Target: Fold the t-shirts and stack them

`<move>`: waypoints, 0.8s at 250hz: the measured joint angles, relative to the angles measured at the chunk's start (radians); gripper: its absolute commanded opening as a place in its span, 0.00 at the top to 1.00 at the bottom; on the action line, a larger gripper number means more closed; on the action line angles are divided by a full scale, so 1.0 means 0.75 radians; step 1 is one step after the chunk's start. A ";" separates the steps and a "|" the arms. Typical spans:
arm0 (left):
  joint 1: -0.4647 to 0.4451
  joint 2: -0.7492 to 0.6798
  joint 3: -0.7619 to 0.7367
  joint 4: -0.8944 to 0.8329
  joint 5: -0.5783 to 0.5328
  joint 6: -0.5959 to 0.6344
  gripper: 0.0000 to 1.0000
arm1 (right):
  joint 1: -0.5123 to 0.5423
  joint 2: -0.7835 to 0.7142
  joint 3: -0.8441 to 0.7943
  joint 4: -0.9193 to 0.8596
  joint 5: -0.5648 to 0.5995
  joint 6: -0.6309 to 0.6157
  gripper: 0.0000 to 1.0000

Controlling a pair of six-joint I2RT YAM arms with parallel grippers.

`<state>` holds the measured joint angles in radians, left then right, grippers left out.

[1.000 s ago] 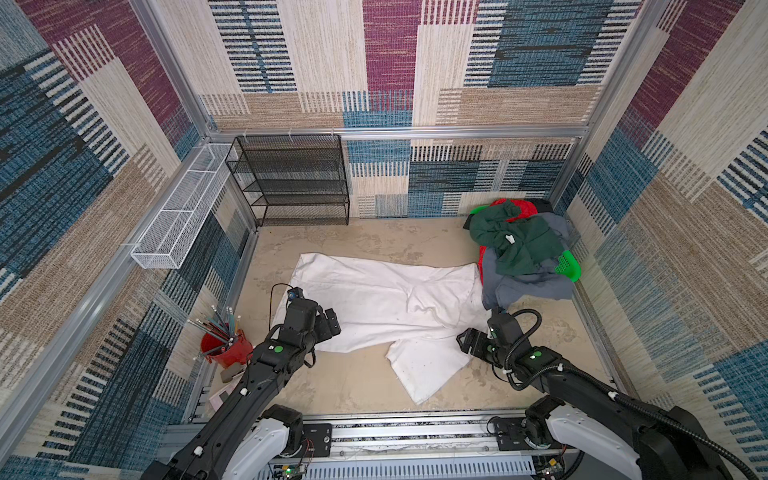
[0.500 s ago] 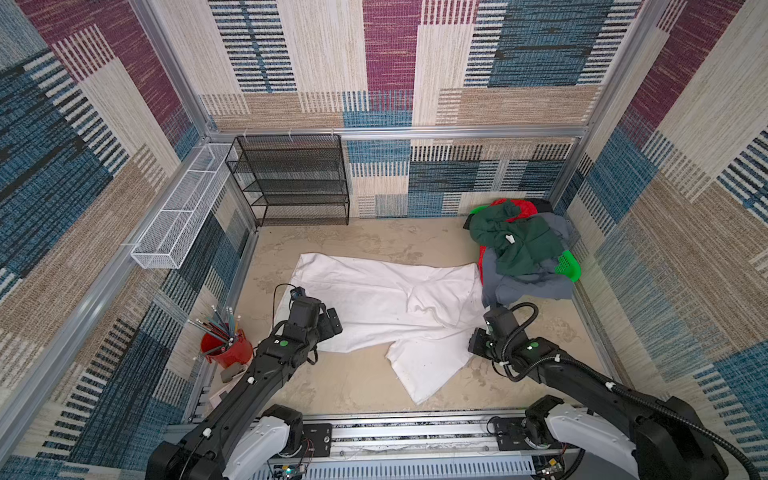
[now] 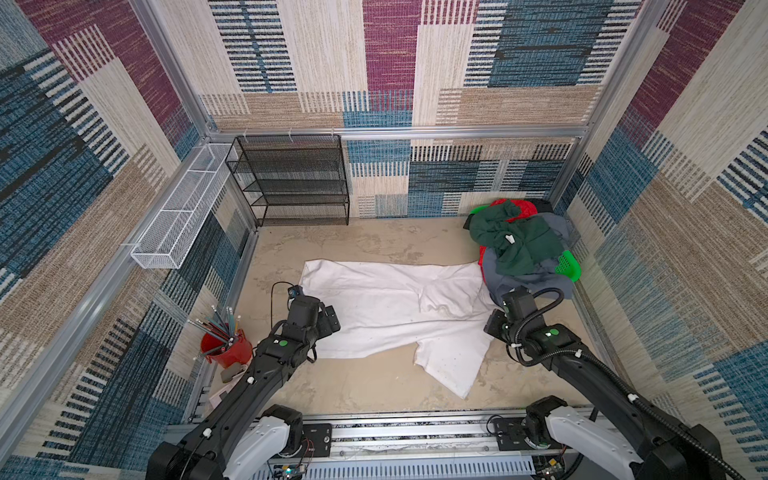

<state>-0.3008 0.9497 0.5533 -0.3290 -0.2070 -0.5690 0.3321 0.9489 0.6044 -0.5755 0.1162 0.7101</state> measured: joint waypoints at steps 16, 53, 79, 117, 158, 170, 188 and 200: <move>0.000 0.002 0.000 0.004 -0.001 0.002 0.04 | -0.006 0.016 0.015 -0.010 -0.003 -0.002 0.21; 0.000 0.007 0.000 0.004 -0.039 0.009 0.03 | -0.006 0.030 0.011 -0.021 -0.084 -0.006 0.09; 0.004 0.017 0.000 0.000 -0.086 0.009 0.02 | -0.004 0.022 -0.013 -0.034 -0.192 0.016 0.09; 0.022 0.064 0.009 -0.015 -0.134 -0.002 0.01 | 0.048 0.028 -0.012 -0.109 -0.288 0.034 0.12; 0.081 0.129 0.010 -0.010 -0.107 -0.021 0.01 | 0.209 0.065 0.021 -0.226 -0.319 0.081 0.11; 0.098 0.148 0.010 -0.004 -0.088 -0.035 0.01 | 0.239 0.077 0.025 -0.256 -0.329 0.095 0.12; 0.125 0.171 0.010 0.004 -0.054 -0.037 0.01 | 0.279 0.077 0.004 -0.288 -0.320 0.121 0.14; 0.143 0.183 0.010 0.005 -0.035 -0.039 0.01 | 0.300 0.076 -0.023 -0.304 -0.327 0.139 0.15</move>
<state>-0.1932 1.0870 0.5606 -0.3256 -0.2329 -0.5983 0.5568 1.0061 0.5873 -0.8032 -0.1287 0.8146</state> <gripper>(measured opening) 0.991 0.856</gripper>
